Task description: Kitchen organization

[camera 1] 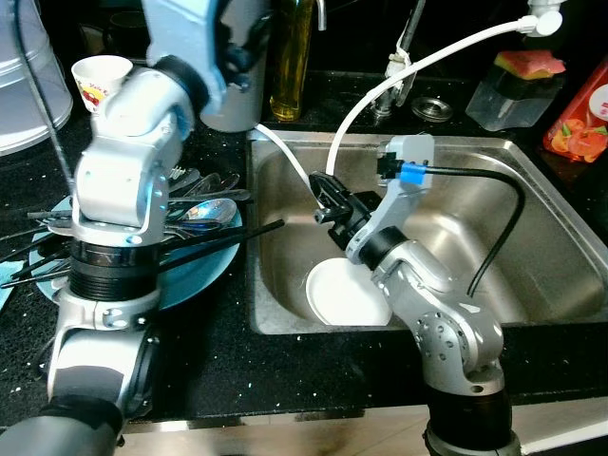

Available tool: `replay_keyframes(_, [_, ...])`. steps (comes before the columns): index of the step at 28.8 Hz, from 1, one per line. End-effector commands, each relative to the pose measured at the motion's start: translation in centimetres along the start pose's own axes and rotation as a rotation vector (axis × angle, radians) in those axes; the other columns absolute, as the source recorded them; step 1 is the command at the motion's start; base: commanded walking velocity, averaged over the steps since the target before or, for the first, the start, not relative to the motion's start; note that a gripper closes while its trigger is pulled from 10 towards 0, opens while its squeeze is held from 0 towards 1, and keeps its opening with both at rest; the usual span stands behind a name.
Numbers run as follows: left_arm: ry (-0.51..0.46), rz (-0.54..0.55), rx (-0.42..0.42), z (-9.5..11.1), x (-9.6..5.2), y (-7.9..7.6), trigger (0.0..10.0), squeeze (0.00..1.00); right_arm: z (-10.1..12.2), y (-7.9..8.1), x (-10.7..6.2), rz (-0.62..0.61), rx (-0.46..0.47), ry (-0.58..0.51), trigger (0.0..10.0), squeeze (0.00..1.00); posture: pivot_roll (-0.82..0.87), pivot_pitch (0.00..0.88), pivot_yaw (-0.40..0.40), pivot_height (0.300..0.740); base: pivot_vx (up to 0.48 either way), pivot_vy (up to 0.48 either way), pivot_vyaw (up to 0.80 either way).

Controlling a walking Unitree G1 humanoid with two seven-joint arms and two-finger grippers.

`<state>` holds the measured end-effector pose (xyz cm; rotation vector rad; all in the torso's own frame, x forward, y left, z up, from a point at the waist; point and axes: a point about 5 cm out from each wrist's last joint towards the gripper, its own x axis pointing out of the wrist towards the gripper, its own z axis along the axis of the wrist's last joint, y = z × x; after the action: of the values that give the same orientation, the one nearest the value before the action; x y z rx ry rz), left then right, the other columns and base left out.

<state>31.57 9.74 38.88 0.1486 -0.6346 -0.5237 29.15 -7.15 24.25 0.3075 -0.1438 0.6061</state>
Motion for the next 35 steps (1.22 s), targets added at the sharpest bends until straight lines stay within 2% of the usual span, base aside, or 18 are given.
replay_keyframes(1, [-0.045, -0.029, -0.021, 0.6, 0.1, -0.8, 10.0, 0.00, -0.8, 0.6, 0.0, 0.046, 0.024, 0.034, 10.0, 0.00, 0.23, 0.069, -0.080, 0.740, 0.000, 0.000, 0.00])
replay_keyframes(5, [-0.058, -0.026, -0.019, 0.8, 0.2, -0.9, 10.0, 0.00, -1.1, 1.4, 0.1, 0.096, 0.019, 0.050, 10.0, 0.00, 0.23, 0.067, -0.080, 0.740, 0.000, 0.000, 0.00])
replay_keyframes(8, [-0.038, -0.034, -0.019, 0.5, -0.2, -1.5, 10.0, 0.00, -0.9, 1.0, 0.4, 0.030, 0.006, 0.014, 10.0, 0.00, 0.23, 0.055, -0.078, 0.740, 0.000, 0.000, 0.00])
replay_keyframes(10, [-0.018, -0.041, 0.000, 0.0, -0.4, -1.9, 10.0, 0.00, -0.3, -0.1, 0.5, -0.052, -0.009, -0.026, 10.0, 0.00, 0.23, 0.054, -0.077, 0.740, 0.000, 0.000, 0.00])
replay_keyframes(12, [-0.011, -0.021, -0.009, -0.2, -0.6, -2.1, 10.0, 0.00, 1.6, -2.3, 0.3, -0.210, -0.067, -0.130, 10.0, 0.00, 0.23, 0.052, -0.076, 0.740, 0.000, 0.000, 0.00])
replay_keyframes(14, [-0.025, -0.011, -0.010, -0.2, -0.7, -2.1, 10.0, 0.00, 2.8, -3.4, -0.1, -0.287, -0.110, -0.190, 10.0, 0.00, 0.23, 0.049, -0.076, 0.740, 0.000, 0.000, 0.00])
replay_keyframes(16, [-0.033, -0.006, -0.002, -0.1, -0.7, -2.1, 10.0, 0.00, 3.2, -3.9, -0.3, -0.314, -0.128, -0.212, 10.0, 0.00, 0.23, 0.049, -0.076, 0.740, 0.000, 0.000, 0.00])
replay_keyframes(18, [-0.057, -0.001, 0.028, 0.4, -0.7, -2.1, 10.0, 0.00, 4.5, -4.7, -0.7, -0.365, -0.184, -0.264, 10.0, 0.00, 0.23, 0.046, -0.076, 0.740, 0.000, 0.000, 0.00])
replay_keyframes(21, [-0.106, -0.002, 0.049, 2.3, -1.1, -1.6, 10.0, 0.00, 5.6, -5.8, -1.2, -0.415, -0.237, -0.295, 10.0, 0.00, 0.23, 0.043, -0.077, 0.740, 0.000, 0.000, 0.00])
replay_keyframes(24, [-0.131, -0.060, 0.061, 4.3, -1.8, -1.2, 10.0, 0.00, 5.3, -6.2, -1.3, -0.433, -0.245, -0.283, 10.0, 0.00, 0.23, 0.044, -0.078, 0.740, 0.000, 0.000, 0.00])
replay_keyframes(29, [-0.137, -0.107, 0.041, 5.3, -2.2, -1.1, 10.0, 0.00, 4.9, -6.1, -1.4, -0.433, -0.241, -0.276, 10.0, 0.00, 0.23, 0.044, -0.078, 0.740, 0.000, 0.000, 0.00])
replay_keyframes(30, [-0.158, -0.122, 0.076, 6.2, -2.4, -0.7, 10.0, 0.00, 4.7, -6.1, -1.4, -0.436, -0.239, -0.277, 10.0, 0.00, 0.24, 0.049, -0.076, 0.740, 0.000, 0.000, 0.00])
replay_keyframes(31, [-0.158, -0.122, 0.076, 6.2, -2.4, -0.7, 10.0, 0.00, 4.7, -6.1, -1.4, -0.436, -0.239, -0.277, 10.0, 0.00, 0.24, 0.049, -0.076, 0.740, 0.000, 0.000, 0.00])
replay_keyframes(32, [-0.168, -0.128, 0.150, 6.7, -2.6, -0.1, 10.0, 0.00, 4.6, -6.1, -1.3, -0.442, -0.240, -0.282, 10.0, 0.00, 0.24, 0.052, -0.074, 0.740, 0.000, 0.000, 0.00])
replay_keyframes(33, [-0.168, -0.128, 0.150, 6.7, -2.6, -0.1, 10.0, 0.00, 4.6, -6.1, -1.3, -0.442, -0.240, -0.282, 10.0, 0.00, 0.24, 0.052, -0.074, 0.740, 0.000, 0.000, 0.00])
replay_keyframes(35, [-0.137, -0.112, 0.259, 6.9, -2.8, 0.7, 10.0, 0.00, 4.5, -6.3, -1.4, -0.453, -0.243, -0.285, 10.0, 0.00, 0.24, 0.053, -0.073, 0.740, 0.000, 0.000, 0.00])
